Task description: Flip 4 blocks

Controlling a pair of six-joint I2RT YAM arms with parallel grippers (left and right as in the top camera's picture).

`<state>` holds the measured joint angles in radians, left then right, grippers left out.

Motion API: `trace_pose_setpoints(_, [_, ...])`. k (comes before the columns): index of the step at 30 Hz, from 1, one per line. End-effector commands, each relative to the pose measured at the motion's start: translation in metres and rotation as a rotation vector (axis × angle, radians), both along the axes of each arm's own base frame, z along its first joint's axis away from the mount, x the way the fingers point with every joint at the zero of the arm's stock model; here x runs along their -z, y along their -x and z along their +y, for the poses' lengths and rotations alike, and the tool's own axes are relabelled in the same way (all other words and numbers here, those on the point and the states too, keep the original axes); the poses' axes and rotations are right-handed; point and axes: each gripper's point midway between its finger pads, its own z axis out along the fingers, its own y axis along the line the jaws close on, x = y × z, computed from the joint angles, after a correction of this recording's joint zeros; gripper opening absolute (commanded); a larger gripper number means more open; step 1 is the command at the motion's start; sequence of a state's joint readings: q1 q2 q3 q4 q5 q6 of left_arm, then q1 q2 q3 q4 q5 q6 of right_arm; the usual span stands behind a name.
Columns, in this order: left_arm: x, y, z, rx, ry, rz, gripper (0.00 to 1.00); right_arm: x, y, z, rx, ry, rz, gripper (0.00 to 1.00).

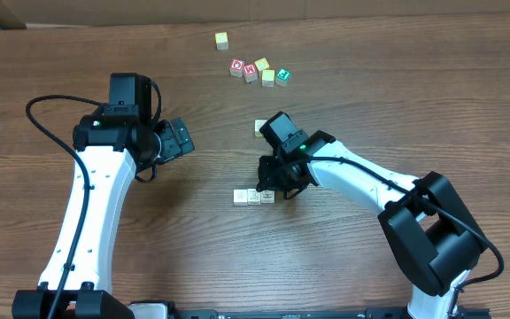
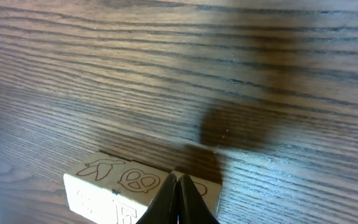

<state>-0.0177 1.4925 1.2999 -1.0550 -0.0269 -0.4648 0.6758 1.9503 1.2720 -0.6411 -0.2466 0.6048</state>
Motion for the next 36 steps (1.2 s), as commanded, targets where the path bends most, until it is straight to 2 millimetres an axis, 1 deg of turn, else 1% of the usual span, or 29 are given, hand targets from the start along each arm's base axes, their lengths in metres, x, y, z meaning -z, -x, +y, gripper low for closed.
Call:
trace_pose_setpoints(1, [-0.004, -0.003, 0.002, -0.001, -0.003, -0.012, 1.0, -0.016, -0.003, 0.008, -0.016, -0.039, -0.026, 0.04])
trace_pose_setpoints(9, [-0.004, -0.003, 0.002, -0.001, -0.003, -0.012, 1.0, -0.015, 0.0, 0.007, -0.017, -0.034, -0.015, 0.04])
trace_pose_setpoints(12, [-0.004, -0.003, 0.002, -0.001, -0.003, -0.012, 1.0, -0.016, -0.002, 0.007, -0.016, -0.035, -0.023, 0.09])
trace_pose_setpoints(15, [-0.004, -0.002, 0.002, -0.001, -0.003, -0.011, 1.0, -0.016, -0.006, 0.006, -0.01, -0.03, -0.037, 0.12])
trace_pose_setpoints(16, [-0.004, -0.003, 0.002, -0.001, -0.003, -0.012, 1.0, -0.015, -0.007, 0.005, -0.006, -0.022, -0.044, 0.18])
trace_pose_setpoints(17, [-0.004, -0.002, 0.002, -0.001, -0.003, -0.011, 1.0, -0.015, -0.008, 0.004, -0.004, -0.016, -0.049, 0.22])
trace_pose_setpoints(18, [-0.004, -0.003, 0.002, -0.001, -0.003, -0.012, 1.0, -0.015, -0.008, 0.004, -0.002, -0.012, -0.052, 0.28])
trace_pose_setpoints(20, [-0.004, -0.003, 0.002, -0.001, -0.003, -0.012, 1.0, -0.015, -0.009, 0.002, 0.001, -0.006, -0.057, 0.45])
trace_pose_setpoints(22, [-0.004, -0.003, 0.002, -0.001, -0.003, -0.012, 1.0, -0.014, -0.011, 0.0, 0.006, 0.007, -0.067, 0.6])
trace_pose_setpoints(24, [-0.004, -0.003, 0.002, -0.001, -0.003, -0.012, 1.0, -0.013, -0.015, -0.003, 0.015, 0.027, -0.084, 0.71])
trace_pose_setpoints(26, [-0.004, -0.003, 0.002, -0.001, -0.003, -0.012, 1.0, -0.012, -0.02, -0.008, 0.029, 0.058, -0.109, 0.75])
trace_pose_setpoints(28, [-0.004, -0.003, 0.002, -0.001, -0.003, -0.012, 1.0, -0.012, -0.024, -0.012, 0.041, 0.081, -0.134, 0.76])
trace_pose_setpoints(32, [-0.004, -0.003, 0.002, -0.001, -0.003, -0.012, 1.0, -0.014, -0.031, -0.008, 0.05, 0.065, -0.162, 0.77])
trace_pose_setpoints(36, [-0.004, -0.003, 0.002, -0.001, -0.003, -0.012, 1.0, -0.018, -0.041, -0.005, 0.064, 0.054, -0.207, 0.82])
